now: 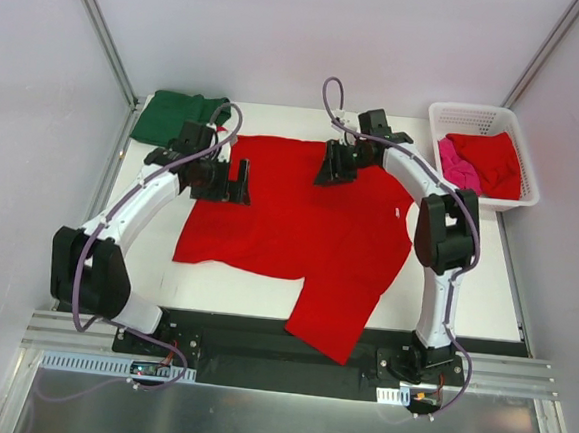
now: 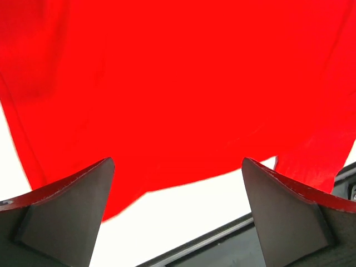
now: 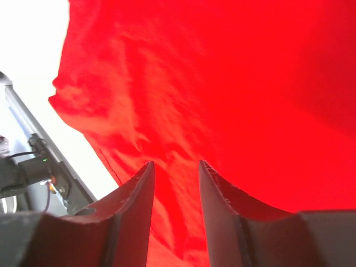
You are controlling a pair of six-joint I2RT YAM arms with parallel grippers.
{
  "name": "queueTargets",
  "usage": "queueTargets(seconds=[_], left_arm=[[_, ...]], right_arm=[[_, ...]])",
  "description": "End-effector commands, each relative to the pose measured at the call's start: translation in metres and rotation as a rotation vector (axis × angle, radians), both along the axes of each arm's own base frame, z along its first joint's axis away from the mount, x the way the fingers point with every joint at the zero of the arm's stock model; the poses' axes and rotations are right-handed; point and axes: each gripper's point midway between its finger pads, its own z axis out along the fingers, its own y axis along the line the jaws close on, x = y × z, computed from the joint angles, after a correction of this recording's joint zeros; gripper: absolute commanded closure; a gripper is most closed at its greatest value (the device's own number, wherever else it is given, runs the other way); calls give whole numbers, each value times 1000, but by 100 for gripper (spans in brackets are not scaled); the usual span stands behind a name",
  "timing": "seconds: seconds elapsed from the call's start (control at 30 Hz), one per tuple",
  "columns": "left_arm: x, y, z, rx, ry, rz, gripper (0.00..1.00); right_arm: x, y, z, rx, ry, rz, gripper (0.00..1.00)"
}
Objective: Fold and stack the t-shirts
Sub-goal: Flatten the tshirt out
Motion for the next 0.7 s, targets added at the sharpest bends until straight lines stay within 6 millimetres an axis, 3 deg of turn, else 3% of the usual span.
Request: queueTargets(seconds=[0.0,0.07,0.1,0.2,0.33,0.67], left_arm=[[-33,4,-16,-41,74,74,1],[-40,5,-14,-56,59,94,1],[-41,5,-12,-57,48,95,1],[-43,8,-4,-53,15,99,1],[-43,7,-1,-62,8,94,1],[-40,4,-3,-69,24,90,1]], right_arm=[[1,21,-7,58,76,70,70],[2,23,-12,39,89,79,76],[2,26,-11,29,95,88,85],[1,28,-19,19,116,98,99],[0,25,-28,-21,127,89,99],[10,-17,-54,-313,89,19,99]])
